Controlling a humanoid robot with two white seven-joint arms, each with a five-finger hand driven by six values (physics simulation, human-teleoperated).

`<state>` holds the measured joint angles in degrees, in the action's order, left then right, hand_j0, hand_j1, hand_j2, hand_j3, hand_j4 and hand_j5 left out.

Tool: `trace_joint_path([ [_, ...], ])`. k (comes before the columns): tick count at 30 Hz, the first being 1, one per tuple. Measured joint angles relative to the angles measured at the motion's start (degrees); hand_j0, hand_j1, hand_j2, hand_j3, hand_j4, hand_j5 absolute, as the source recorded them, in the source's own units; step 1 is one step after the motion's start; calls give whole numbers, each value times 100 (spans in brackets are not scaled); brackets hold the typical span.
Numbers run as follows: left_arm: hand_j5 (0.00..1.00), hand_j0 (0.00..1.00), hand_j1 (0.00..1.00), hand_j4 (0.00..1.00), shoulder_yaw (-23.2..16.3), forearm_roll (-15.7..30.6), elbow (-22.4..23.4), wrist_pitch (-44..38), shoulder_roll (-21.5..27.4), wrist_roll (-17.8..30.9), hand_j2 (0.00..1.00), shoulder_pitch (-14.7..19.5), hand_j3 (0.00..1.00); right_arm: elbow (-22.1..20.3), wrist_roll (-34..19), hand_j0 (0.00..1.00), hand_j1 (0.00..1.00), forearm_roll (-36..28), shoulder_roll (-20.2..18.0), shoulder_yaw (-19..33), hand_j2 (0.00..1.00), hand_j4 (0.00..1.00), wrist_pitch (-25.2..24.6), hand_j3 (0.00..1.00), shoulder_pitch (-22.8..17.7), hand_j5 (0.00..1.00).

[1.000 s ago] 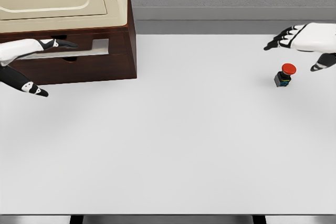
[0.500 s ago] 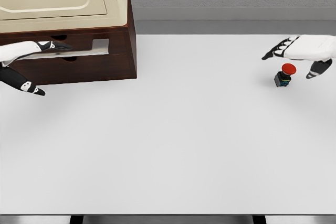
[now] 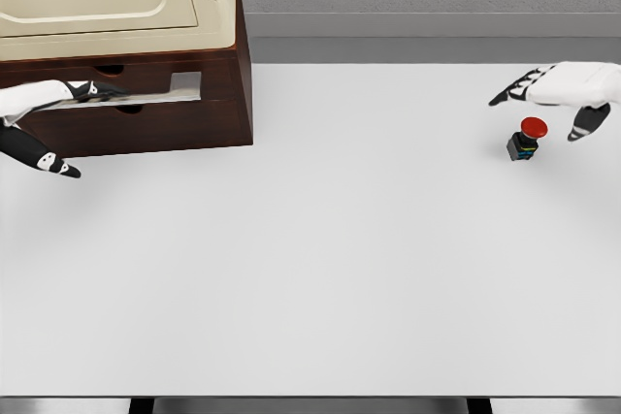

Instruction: Open the cabinet drawer with left arm, and place a switch into the drawer with right arm

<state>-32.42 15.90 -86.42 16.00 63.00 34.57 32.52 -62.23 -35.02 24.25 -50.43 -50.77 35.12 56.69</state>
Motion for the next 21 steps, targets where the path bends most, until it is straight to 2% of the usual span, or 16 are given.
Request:
trace_joint_path([
  [15, 100, 100, 100, 100, -125, -247, -294, 550, 392, 22, 100, -176, 100, 666, 0, 100, 100, 408, 357, -114, 100, 100, 0, 100, 114, 100],
  [21, 100, 100, 100, 100, -145, -545, -462, 741, 551, -1, 100, -228, 100, 889, 0, 100, 100, 483, 462, -123, 100, 100, -1, 100, 158, 100],
])
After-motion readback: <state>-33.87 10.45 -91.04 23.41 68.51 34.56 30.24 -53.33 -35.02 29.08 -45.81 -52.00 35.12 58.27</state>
